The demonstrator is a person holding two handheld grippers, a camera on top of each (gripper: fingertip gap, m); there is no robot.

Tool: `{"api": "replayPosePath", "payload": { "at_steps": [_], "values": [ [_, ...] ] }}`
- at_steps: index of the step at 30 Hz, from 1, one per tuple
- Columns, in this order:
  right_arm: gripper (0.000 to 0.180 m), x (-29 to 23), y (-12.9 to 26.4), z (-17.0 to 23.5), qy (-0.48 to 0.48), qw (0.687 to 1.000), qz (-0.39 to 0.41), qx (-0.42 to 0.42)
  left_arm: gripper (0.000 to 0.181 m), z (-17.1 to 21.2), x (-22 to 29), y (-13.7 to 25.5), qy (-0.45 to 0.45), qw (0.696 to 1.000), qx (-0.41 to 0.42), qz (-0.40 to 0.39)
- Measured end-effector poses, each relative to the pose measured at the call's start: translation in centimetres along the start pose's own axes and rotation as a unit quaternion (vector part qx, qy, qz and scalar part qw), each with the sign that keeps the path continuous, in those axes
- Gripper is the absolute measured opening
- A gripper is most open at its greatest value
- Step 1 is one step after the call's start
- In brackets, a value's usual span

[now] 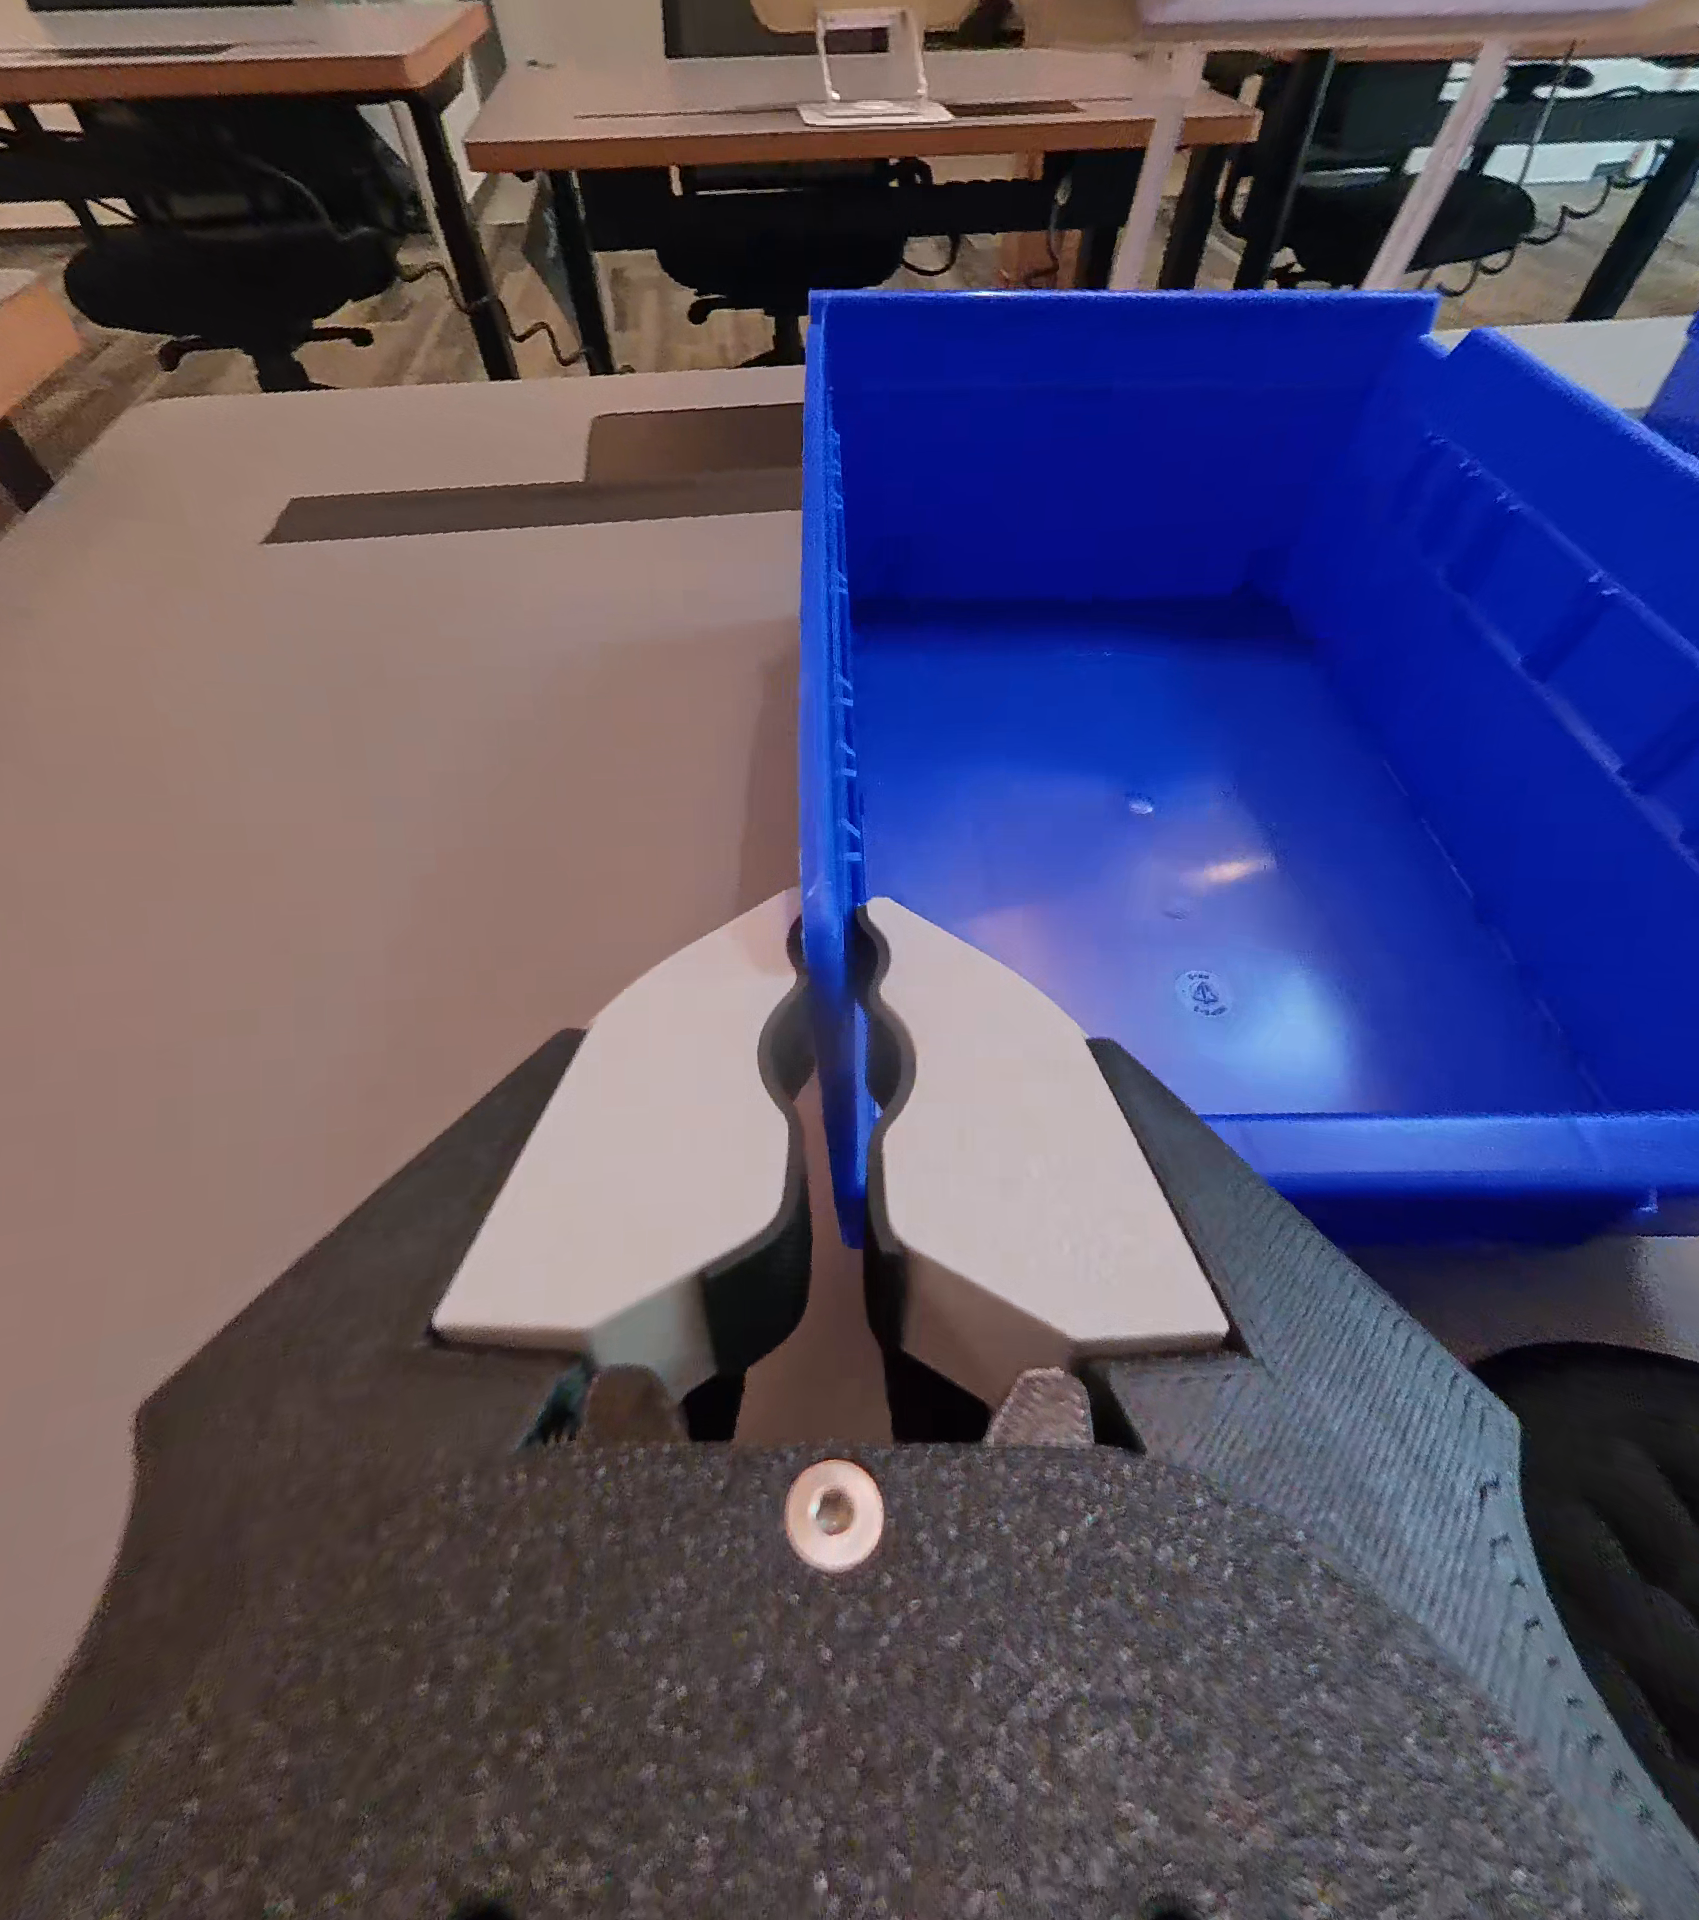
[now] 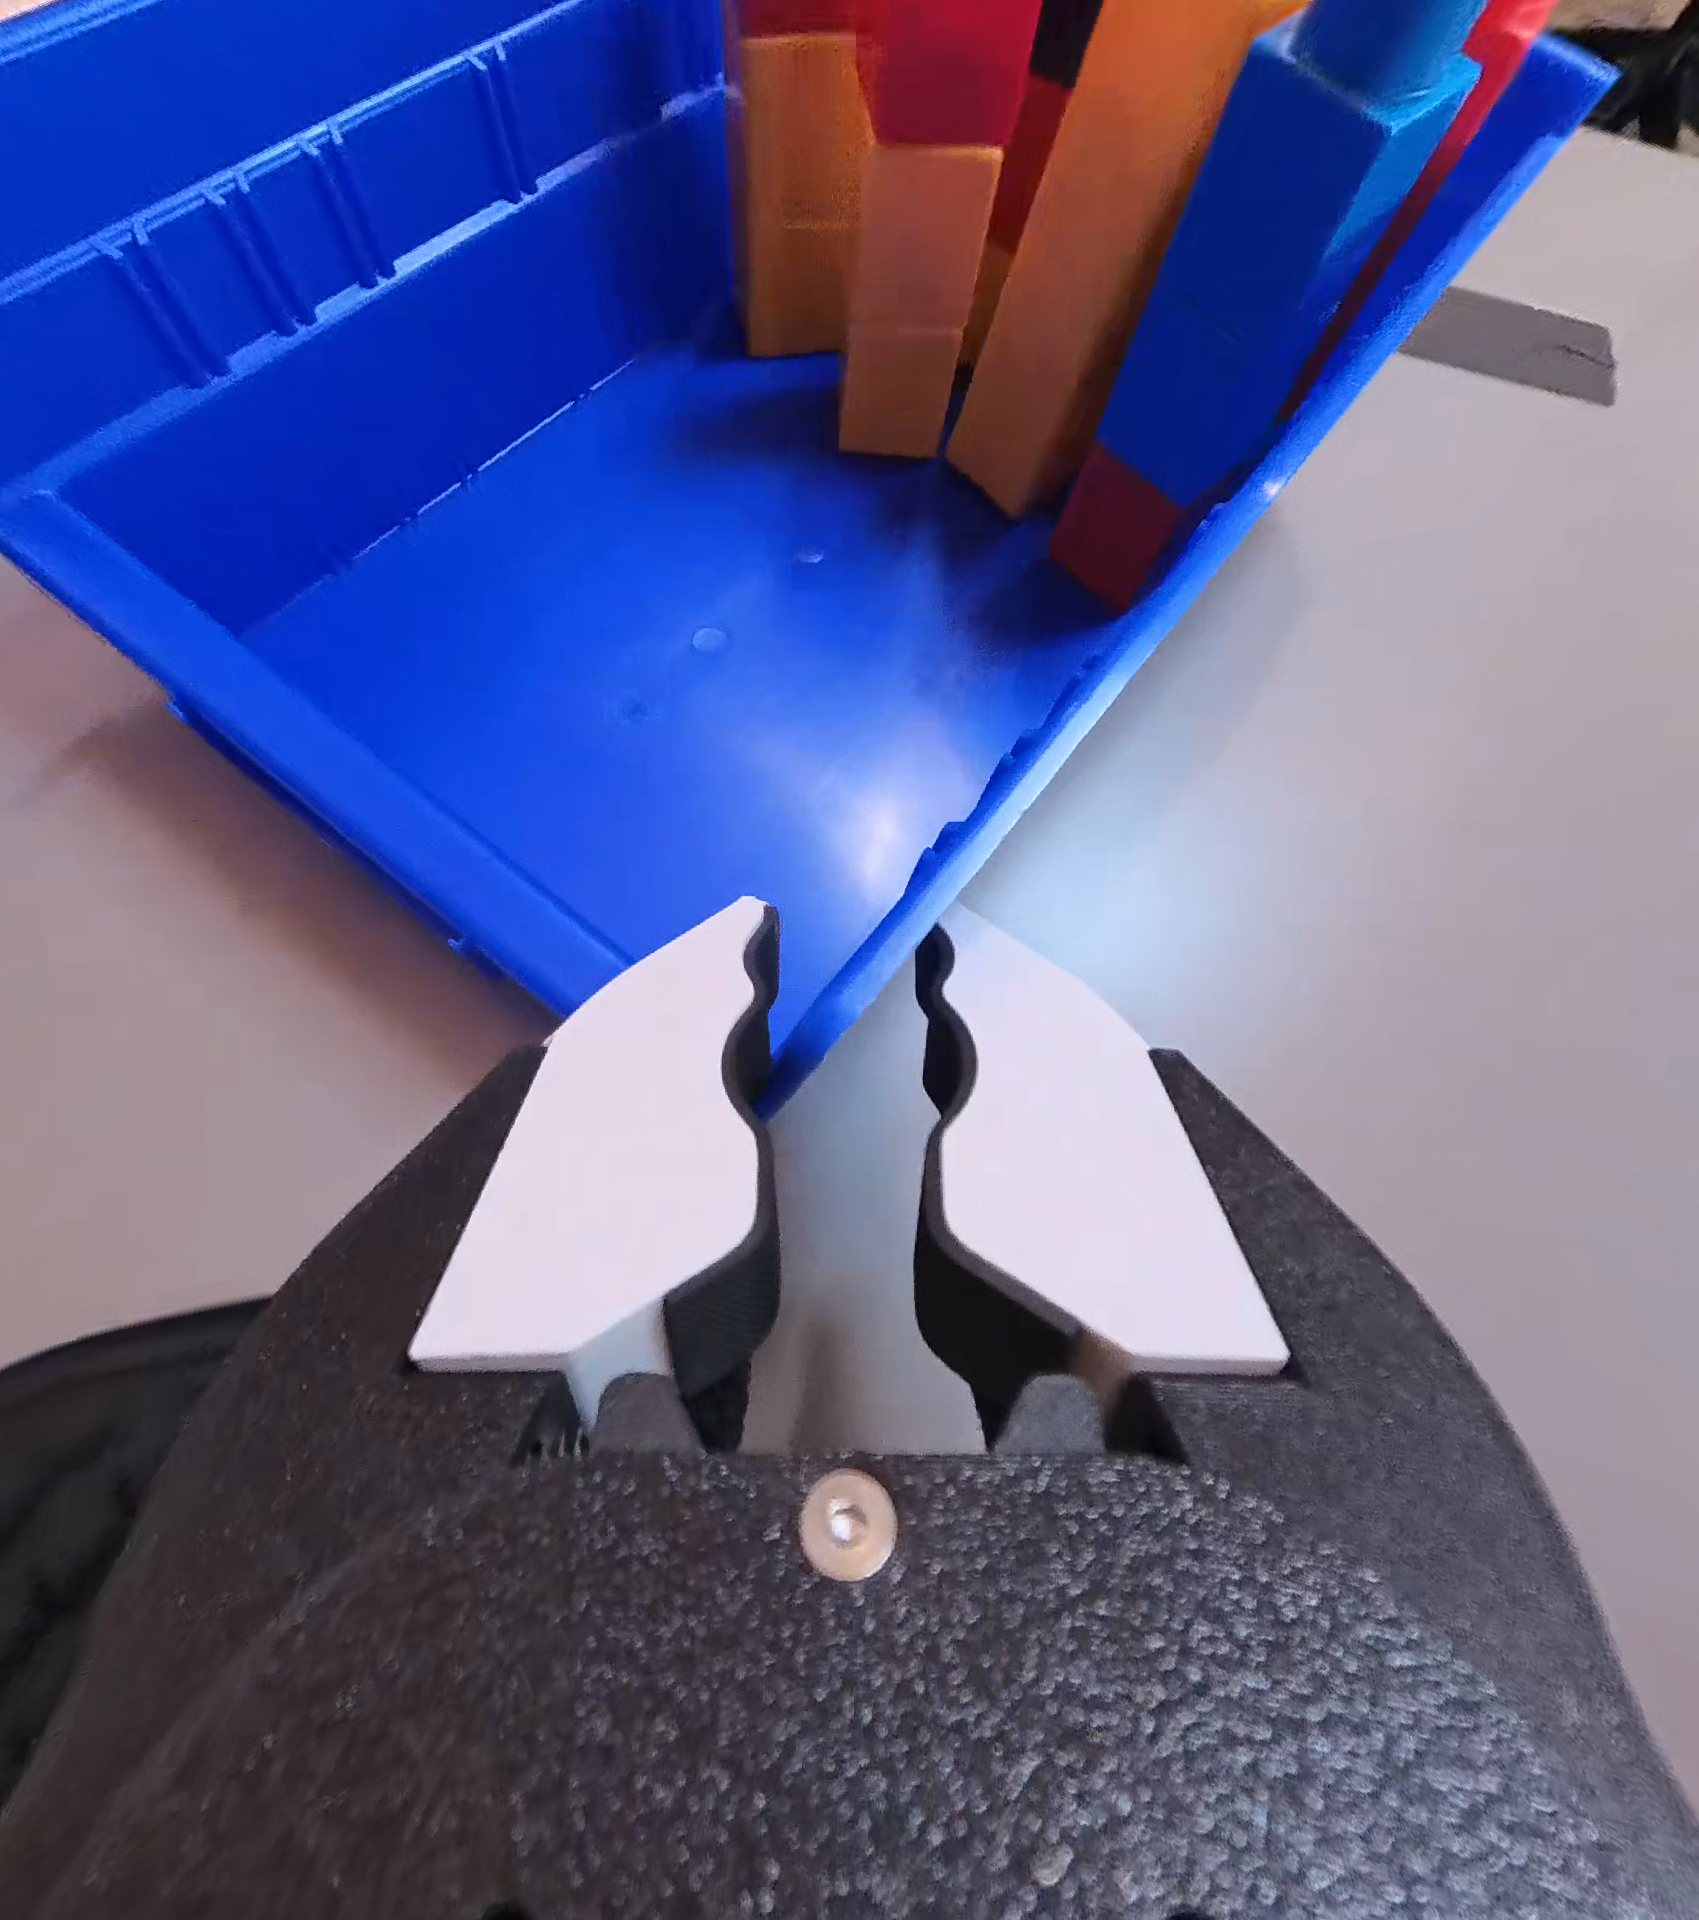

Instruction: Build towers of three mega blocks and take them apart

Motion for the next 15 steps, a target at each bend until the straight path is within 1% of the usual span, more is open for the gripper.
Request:
{"api": "replayPosePath", "payload": {
  "at_steps": [6, 10, 15],
  "values": [
    [0.024, -3.3, 1.4, 0.8, 0.01, 0.999, -0.029, 0.008, 0.003, 0.0, -0.4, 0.4, 0.007, 1.0, 0.003, -0.005],
    [0.022, -4.5, 0.5, -0.3, 0.018, 0.998, -0.059, -0.011, 0.004, -0.1, 0.4, 0.4, -0.009, 1.0, 0.001, 0.008],
    [0.016, -4.6, -1.3, -1.8, 0.011, 0.997, -0.079, -0.017, 0.005, 0.1, 0.7, 0.2, -0.012, 1.0, -0.003, 0.019]
  ]
}}
Point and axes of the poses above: each gripper's, where its closed fingertips meet, y back along the fingers, z out of its underside, x = y × z across the jaws, the point moved 7 cm from there along y, back along the fingers, and after that the axes turned 1 degree about -z, right-handed, at the moved point
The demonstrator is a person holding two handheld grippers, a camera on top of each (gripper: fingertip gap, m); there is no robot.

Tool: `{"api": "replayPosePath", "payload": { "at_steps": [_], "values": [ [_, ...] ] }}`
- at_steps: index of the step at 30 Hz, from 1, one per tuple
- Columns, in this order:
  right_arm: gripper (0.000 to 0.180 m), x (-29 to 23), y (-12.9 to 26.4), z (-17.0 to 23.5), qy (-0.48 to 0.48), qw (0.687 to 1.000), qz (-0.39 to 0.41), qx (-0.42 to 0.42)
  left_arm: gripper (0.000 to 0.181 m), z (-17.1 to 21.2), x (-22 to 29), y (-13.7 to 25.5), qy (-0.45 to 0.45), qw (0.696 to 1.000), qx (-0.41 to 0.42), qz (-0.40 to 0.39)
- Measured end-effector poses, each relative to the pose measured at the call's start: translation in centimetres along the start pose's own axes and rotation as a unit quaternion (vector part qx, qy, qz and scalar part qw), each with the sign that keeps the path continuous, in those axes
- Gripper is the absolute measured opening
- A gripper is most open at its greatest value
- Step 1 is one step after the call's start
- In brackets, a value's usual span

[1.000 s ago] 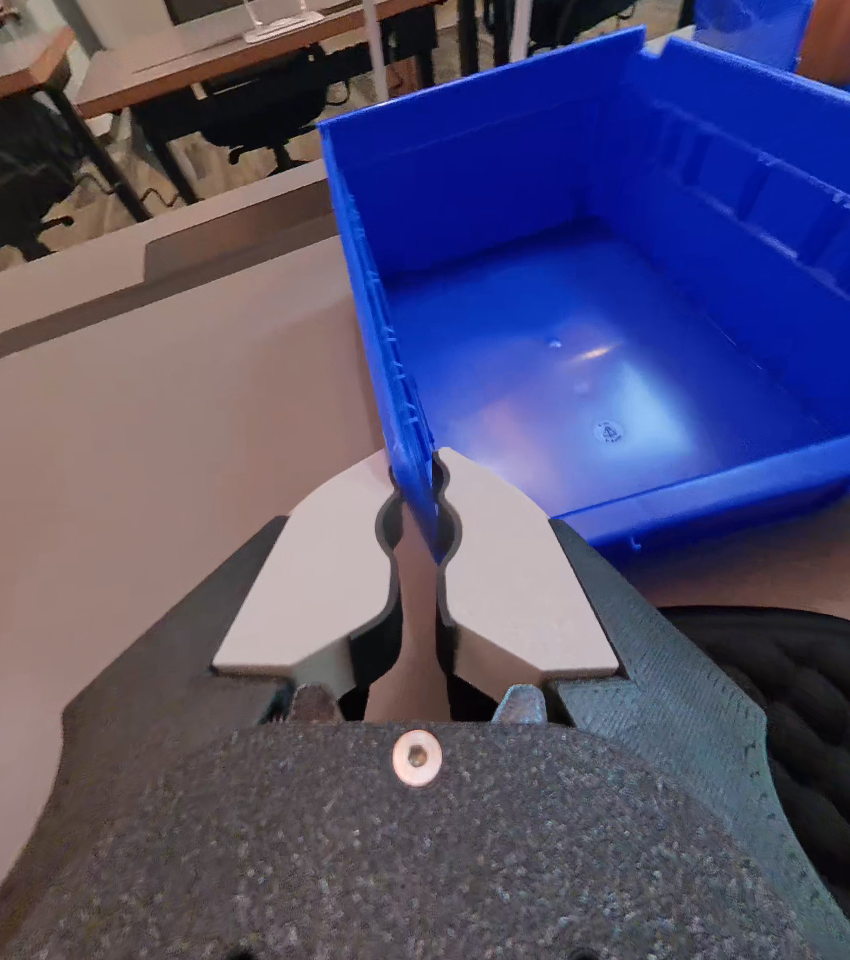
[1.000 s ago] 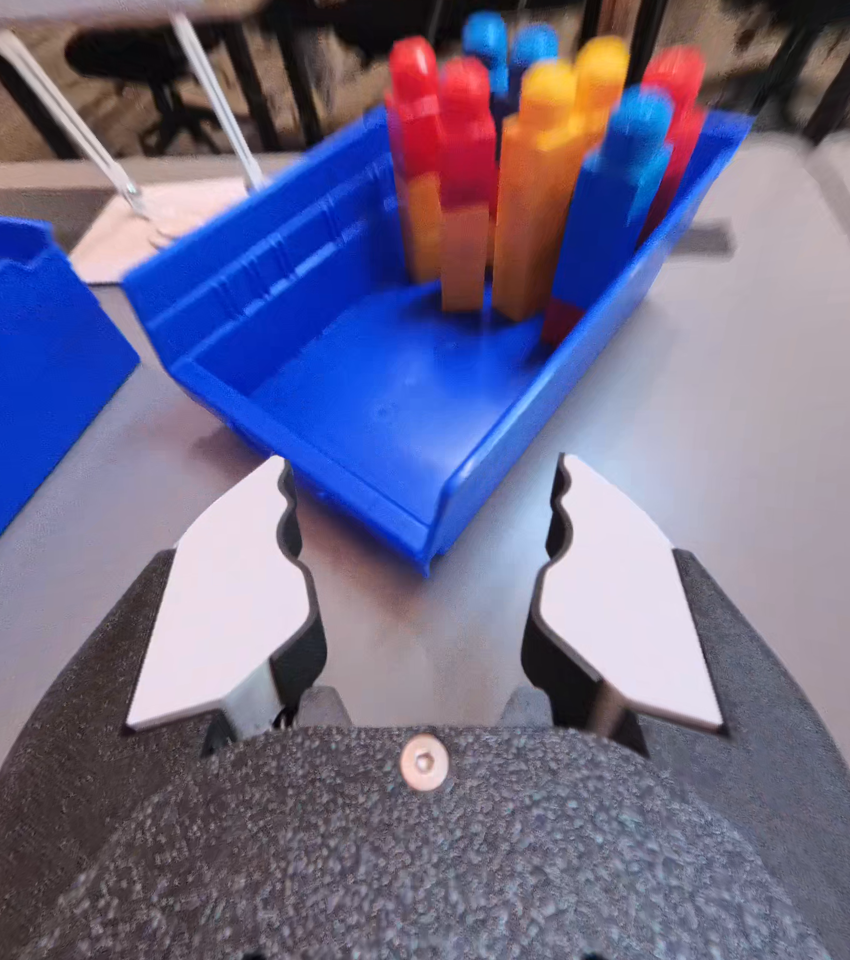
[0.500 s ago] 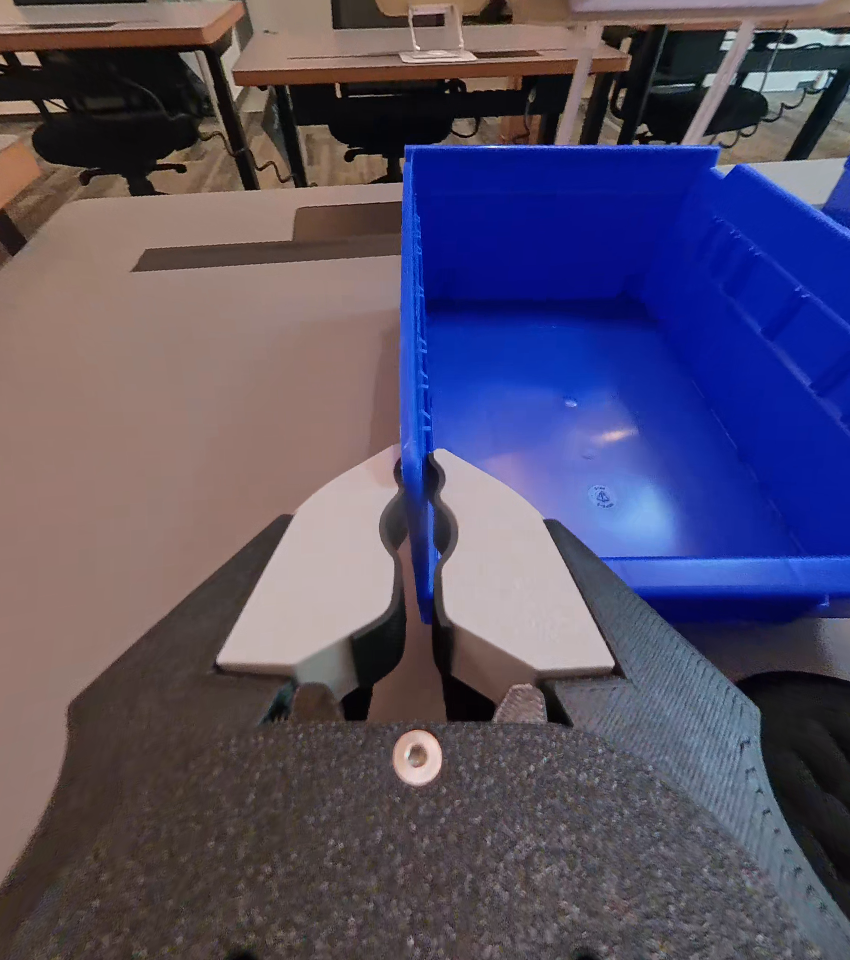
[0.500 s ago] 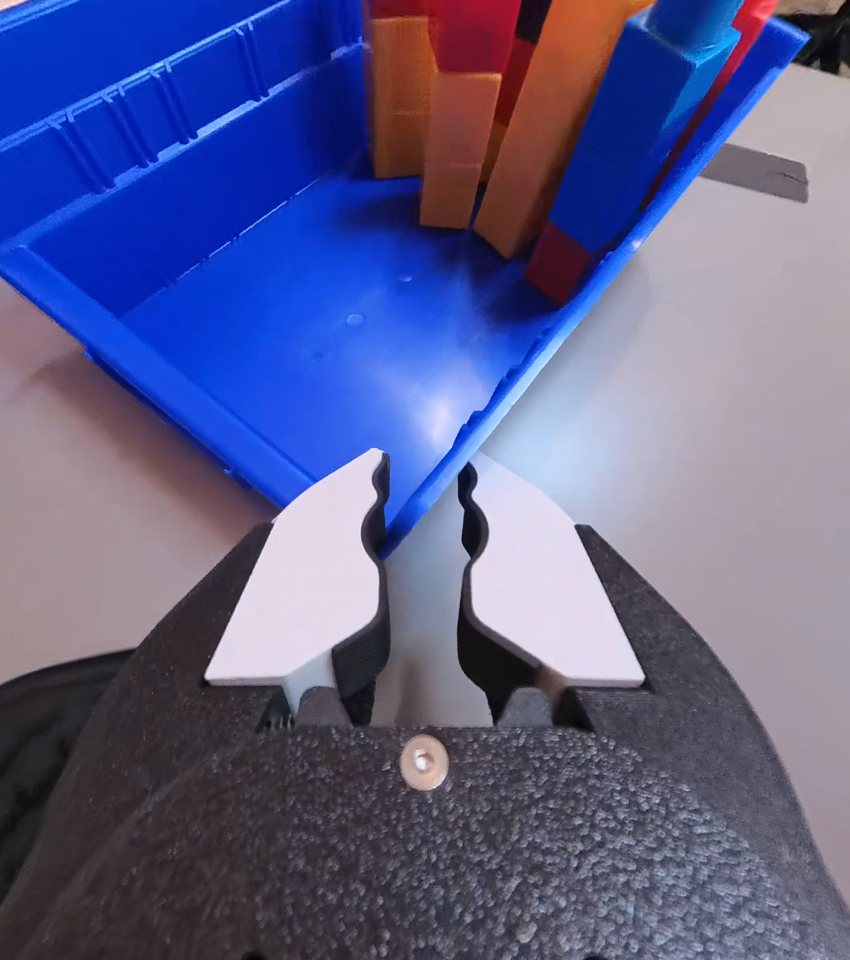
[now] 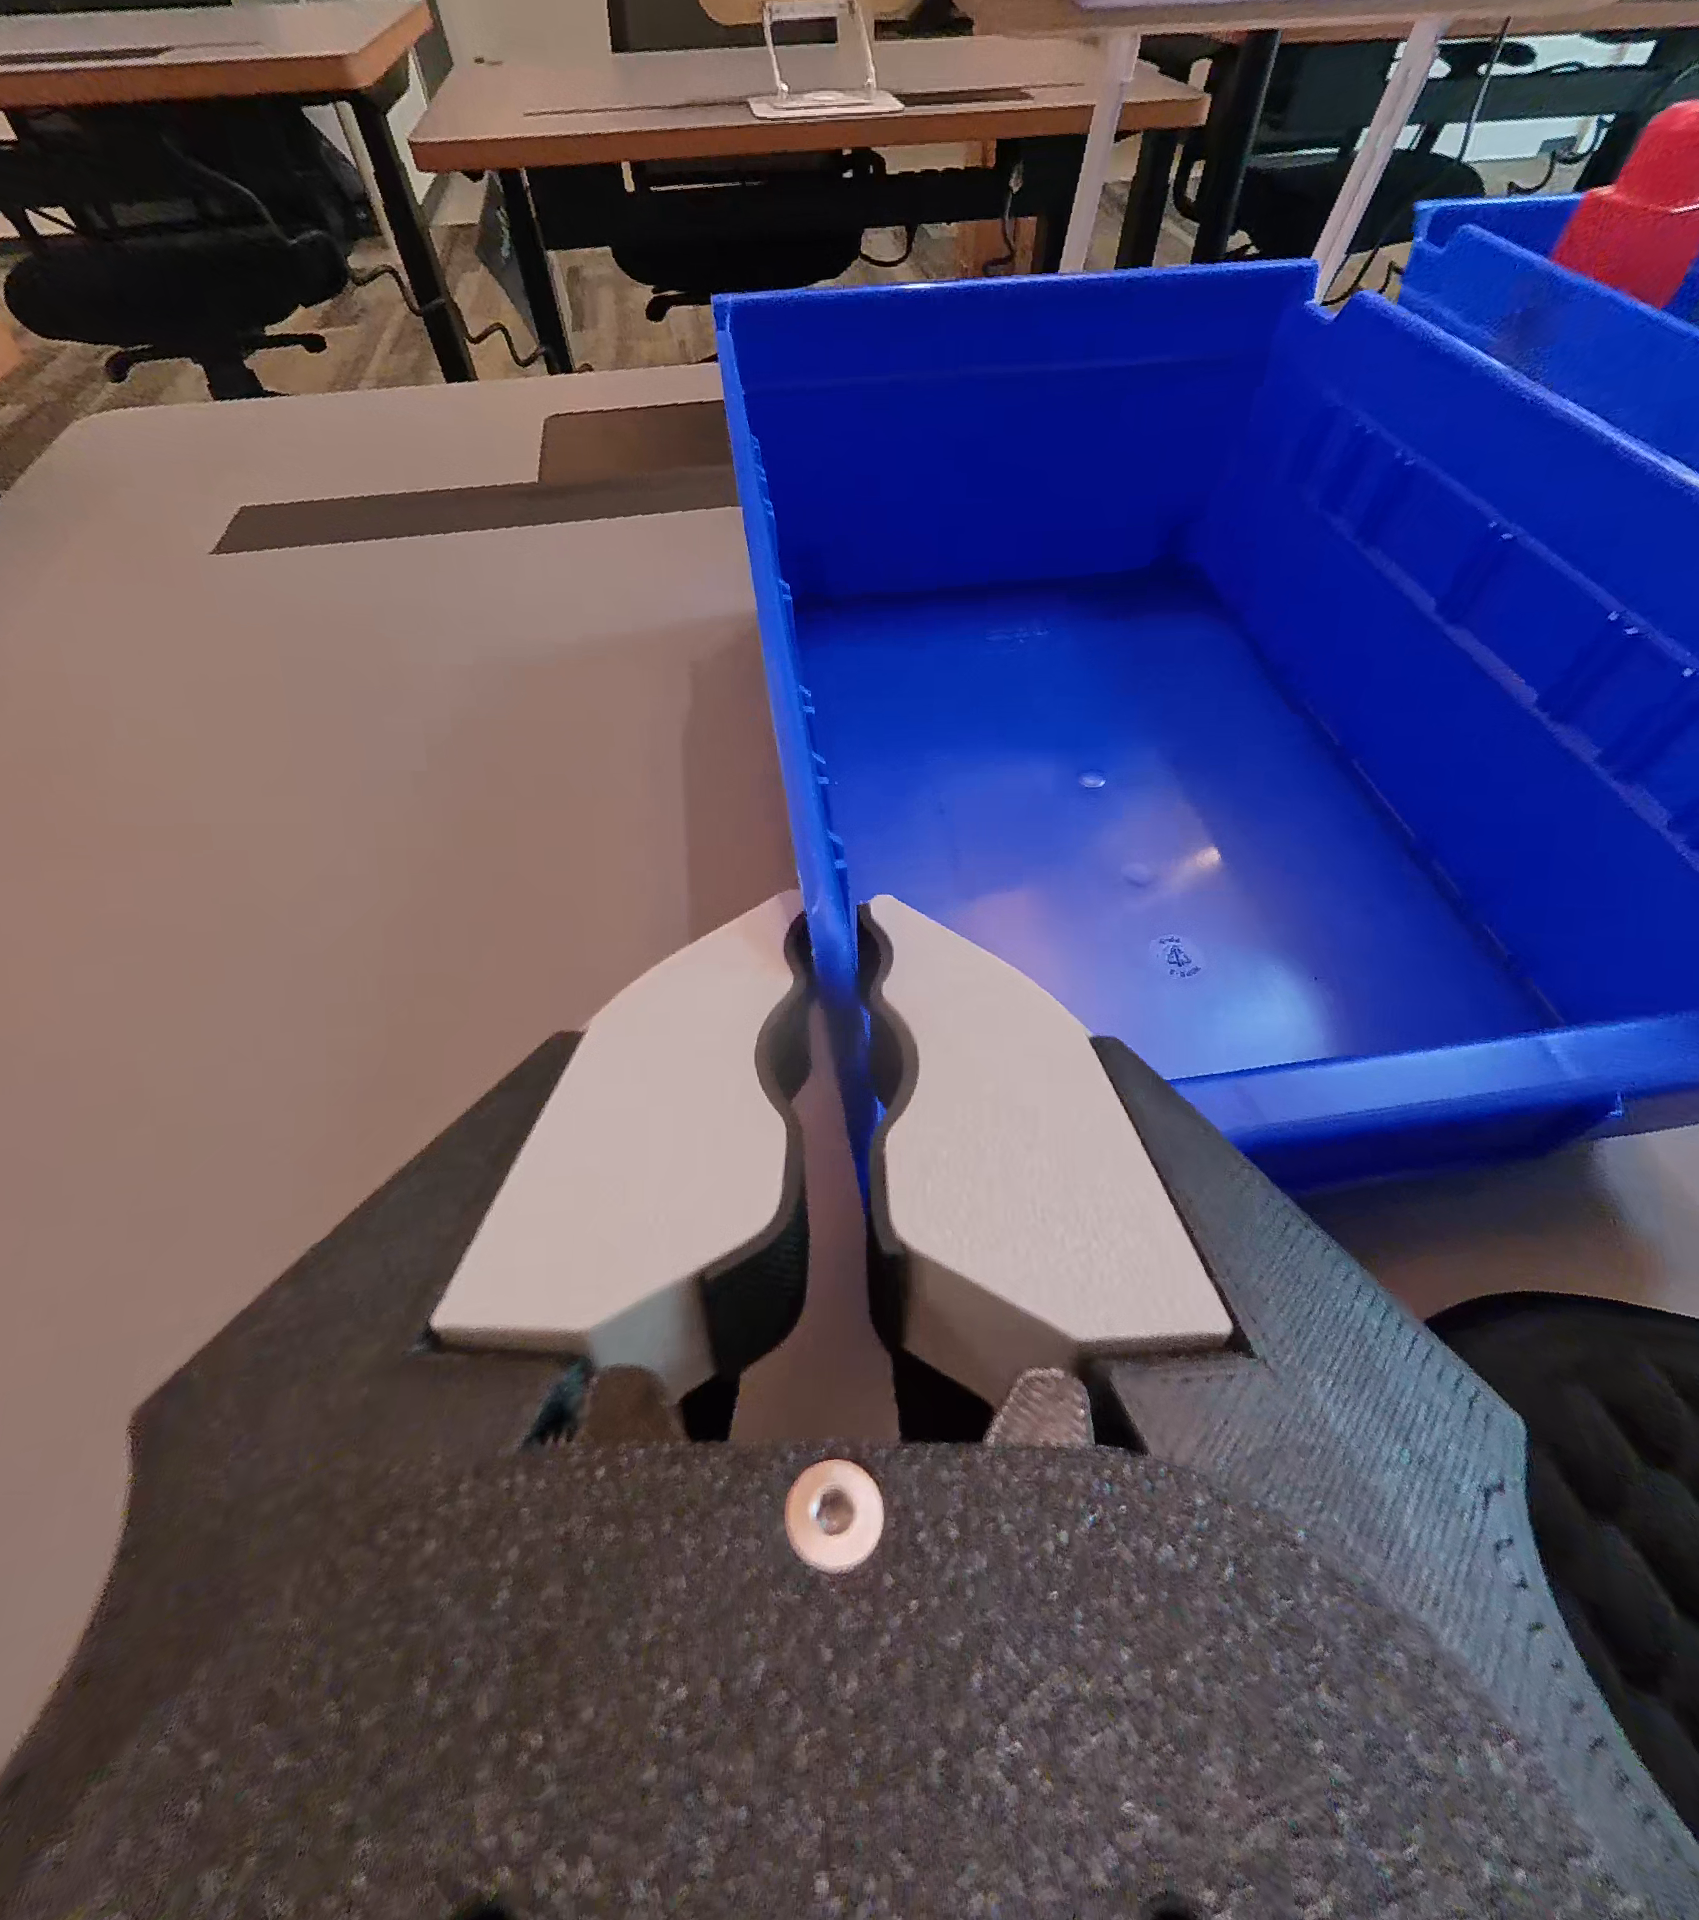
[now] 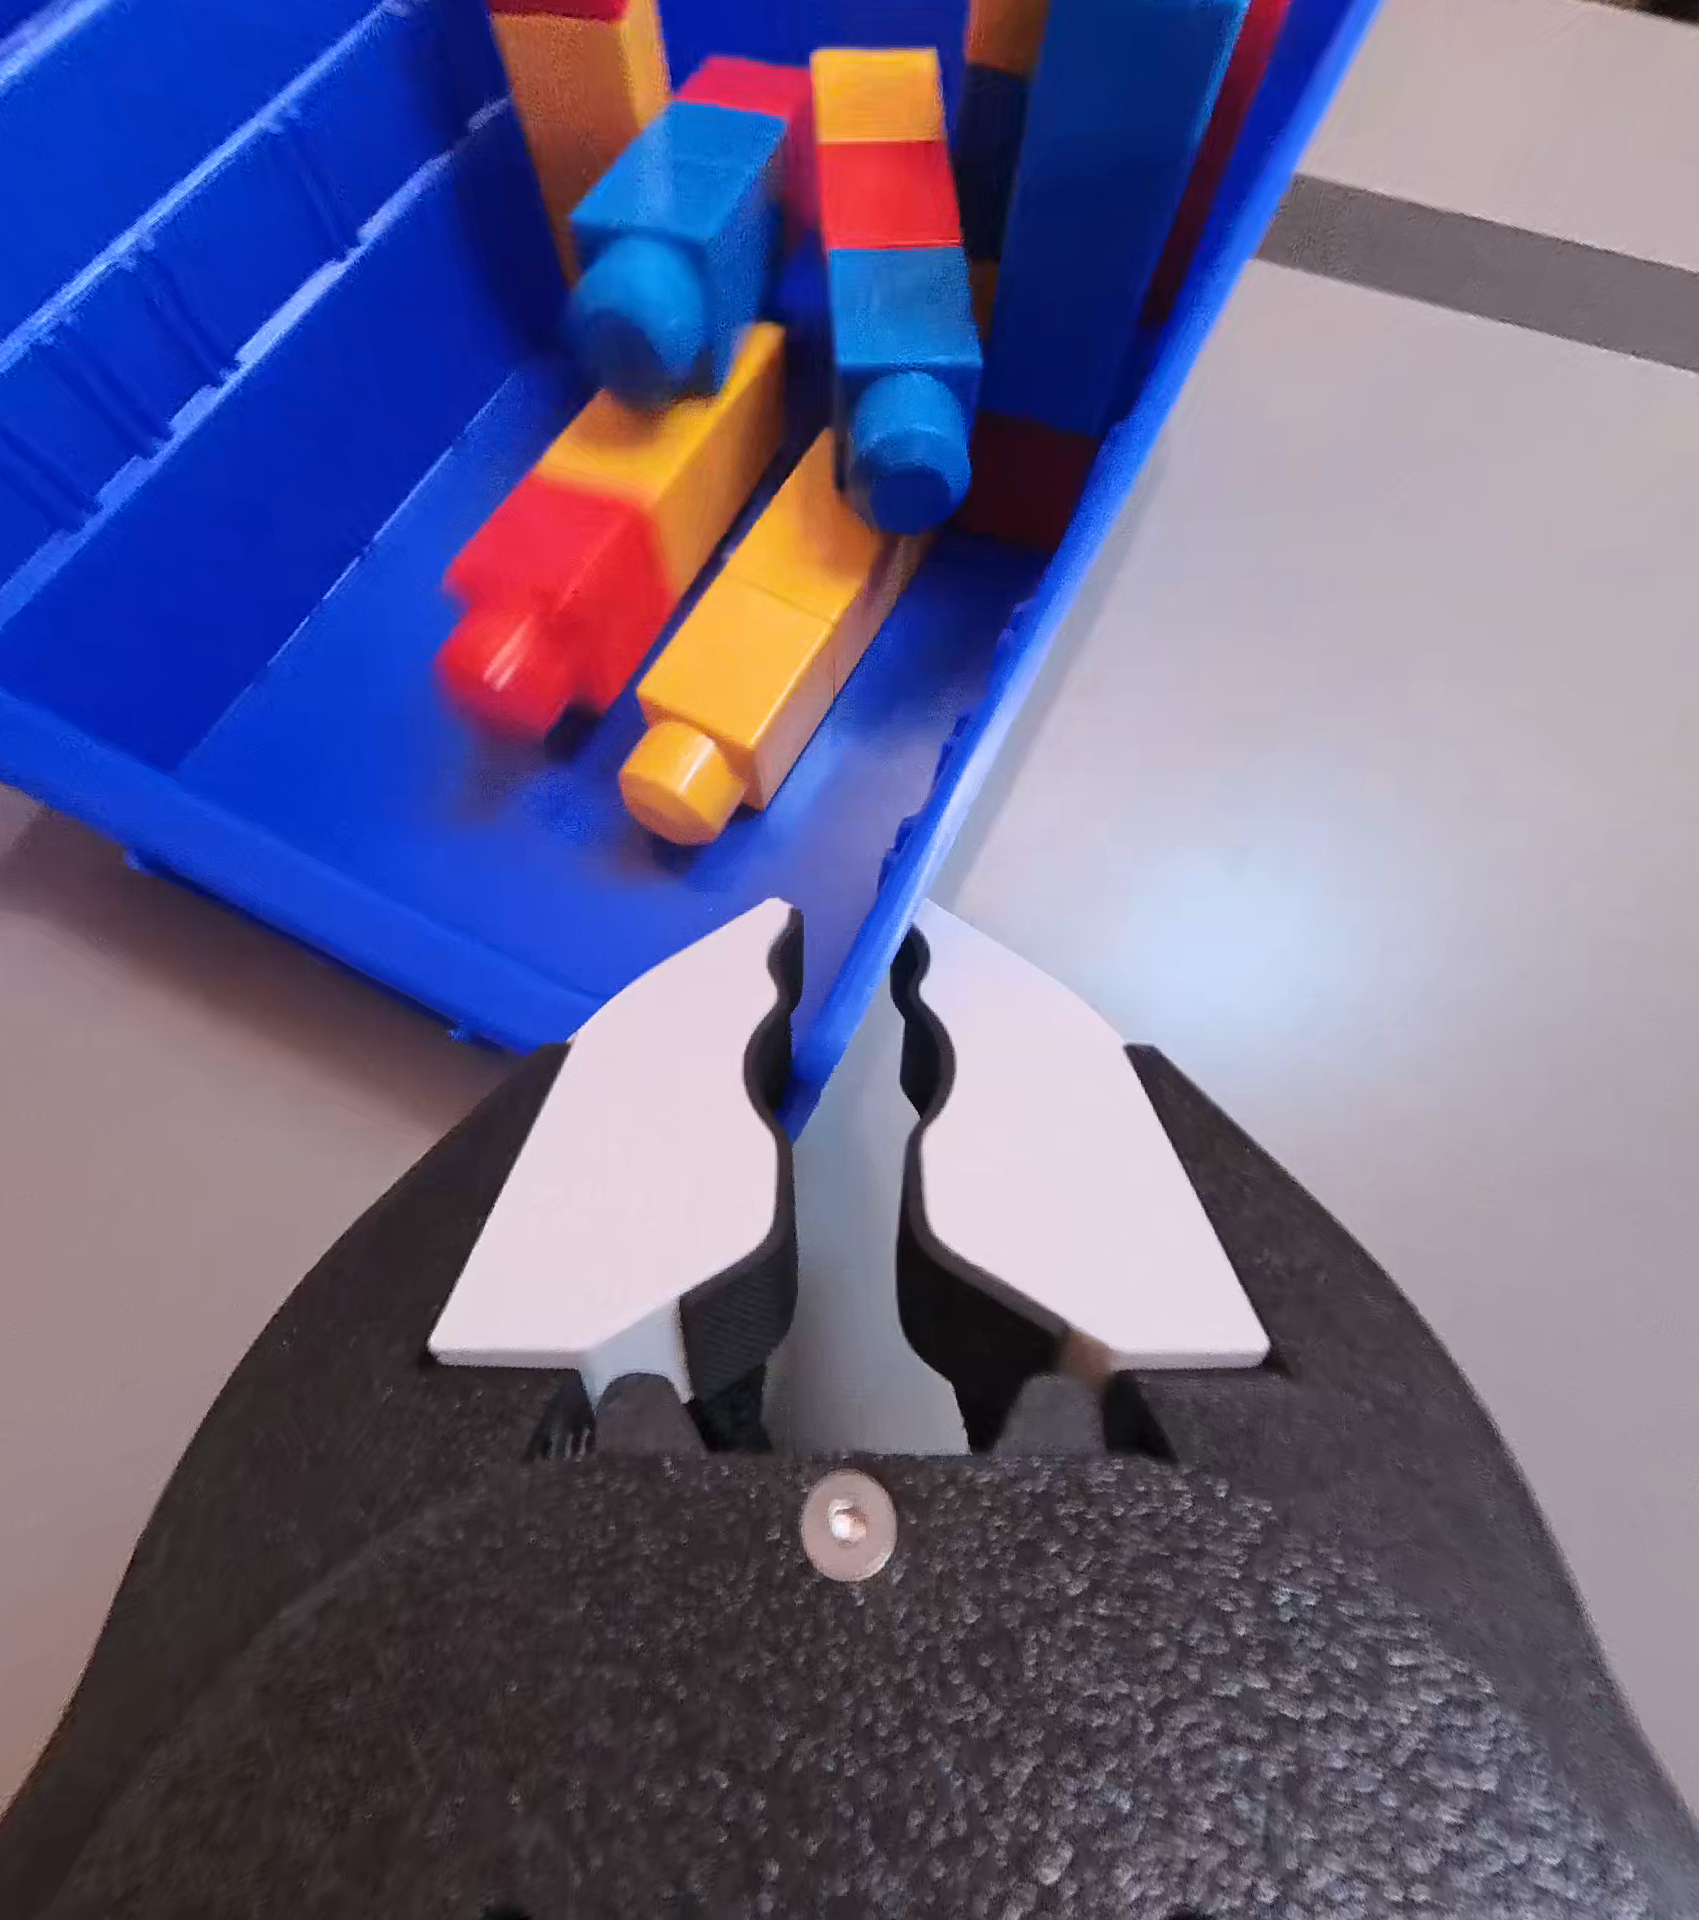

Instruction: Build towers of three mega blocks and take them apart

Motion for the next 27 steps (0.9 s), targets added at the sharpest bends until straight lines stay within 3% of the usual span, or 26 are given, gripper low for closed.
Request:
{"api": "replayPosePath", "payload": {
  "at_steps": [5, 10, 13, 16, 20, 25, 27],
  "values": [
    [0.018, -0.9, -1.0, -0.6, 0.015, 0.999, -0.028, 0.013, 0.006, 0.0, 0.4, 0.0, -0.008, 1.0, -0.001, 0.012],
    [0.051, -2.3, 0.3, -0.9, 0.022, 0.999, -0.015, 0.029, 0.009, -0.2, 0.9, 0.3, -0.023, 0.999, 0.0, 0.024],
    [0.067, -5.8, 3.7, -1.6, 0.049, 0.996, -0.005, 0.076, 0.014, -0.2, 1.1, 0.3, -0.024, 0.999, -0.003, 0.035],
    [0.085, -11.0, 4.2, -1.0, 0.101, 0.993, -0.01, 0.06, 0.023, -0.2, 0.9, 0.3, -0.038, 0.999, -0.009, 0.018],
    [0.08, -15.7, 4.7, -1.9, 0.162, 0.982, 0.031, 0.092, 0.008, 0.1, 0.3, 0.9, -0.038, 0.999, -0.011, 0.027],
    [0.072, -22.3, 2.5, -2.1, 0.13, 0.973, -0.169, 0.087, 0.008, 0.1, 0.4, 1.1, -0.041, 0.999, -0.013, 0.032],
    [0.074, -23.8, -0.1, -2.5, 0.119, 0.971, -0.194, 0.076, 0.008, 0.1, 0.5, 1.3, -0.054, 0.998, -0.017, 0.025]
  ]
}}
Point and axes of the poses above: each gripper's, where its closed fingertips meet, y back along the fingers, z out of its underside, x = y × z across the jaws, the point moved 7 cm from there along y, back along the fingers, and after that the axes turned 1 degree about -z, right-handed, at the moved point
